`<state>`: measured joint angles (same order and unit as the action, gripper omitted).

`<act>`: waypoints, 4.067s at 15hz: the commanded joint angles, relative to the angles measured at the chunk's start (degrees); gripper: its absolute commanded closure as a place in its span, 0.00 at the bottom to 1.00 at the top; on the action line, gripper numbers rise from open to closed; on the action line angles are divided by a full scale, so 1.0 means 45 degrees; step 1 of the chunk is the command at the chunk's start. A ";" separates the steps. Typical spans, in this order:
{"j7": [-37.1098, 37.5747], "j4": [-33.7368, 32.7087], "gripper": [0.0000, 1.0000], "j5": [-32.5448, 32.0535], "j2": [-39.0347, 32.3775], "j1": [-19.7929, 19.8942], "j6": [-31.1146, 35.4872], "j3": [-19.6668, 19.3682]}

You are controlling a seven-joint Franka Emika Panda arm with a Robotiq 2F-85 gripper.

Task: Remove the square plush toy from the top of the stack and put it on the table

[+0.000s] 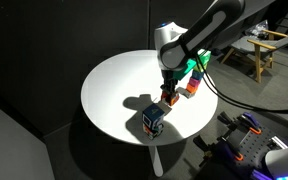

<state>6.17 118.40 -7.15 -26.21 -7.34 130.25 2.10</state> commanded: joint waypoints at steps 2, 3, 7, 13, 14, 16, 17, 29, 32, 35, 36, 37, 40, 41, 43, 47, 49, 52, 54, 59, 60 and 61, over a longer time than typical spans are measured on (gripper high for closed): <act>-0.0126 -0.0011 0.92 -0.0178 -0.0299 -0.0001 0.0685 -0.0063; -0.0114 -0.0007 0.92 -0.0244 -0.0385 -0.0017 0.0923 -0.0103; -0.0177 -0.0111 0.92 -0.0200 -0.0807 0.0031 0.1543 -0.0200; -0.0108 -0.0394 0.92 0.0172 -0.1454 0.0201 0.1550 -0.0312; -0.0118 -0.0442 0.92 0.0238 -0.1558 0.0249 0.1517 -0.0307; -0.0100 -0.0522 0.92 0.0299 -0.1758 0.0321 0.1547 -0.0319; -0.0082 -0.0557 0.92 0.0301 -0.1852 0.0345 0.1596 -0.0336; -0.0194 -0.0726 0.01 0.0411 -0.2157 0.0424 0.1193 -0.0256; -0.0178 -0.0557 0.00 0.0582 -0.1767 0.0441 0.0884 -0.0170; -0.0071 -0.0447 0.00 0.0741 -0.1413 0.0388 0.0621 -0.0089; -0.0040 -0.0423 0.00 0.0799 -0.1290 0.0369 0.0520 -0.0066; -0.0001 -0.0392 0.00 0.0820 -0.1164 0.0340 0.0470 -0.0054; 0.0146 -0.0274 0.00 0.0881 -0.0785 0.0245 0.0324 -0.0021; 0.0178 -0.0219 0.00 0.0921 -0.0647 0.0227 0.0302 0.0002; 0.0240 -0.0042 0.00 0.0968 -0.0329 0.0169 0.0378 0.0039; 0.0285 0.0459 0.00 0.0936 0.0409 0.0053 0.0758 0.0130; 0.0277 0.0758 0.00 0.0964 0.0817 0.0032 0.1018 0.0207; 0.0434 0.1315 0.00 0.0992 0.1428 -0.0033 0.1546 0.0269; 0.0669 0.1726 0.00 0.1121 0.1858 -0.0059 0.1888 0.0304; 0.1558 0.2647 0.00 0.1658 0.2950 -0.0111 0.2195 0.0277; 0.1796 0.2795 0.00 0.1671 0.3156 -0.0146 0.2145 0.0261; 0.2087 0.2932 0.00 0.1568 0.3335 -0.0188 0.2097 0.0231</act>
<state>12.01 128.08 -0.48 -15.40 -7.76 139.32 3.28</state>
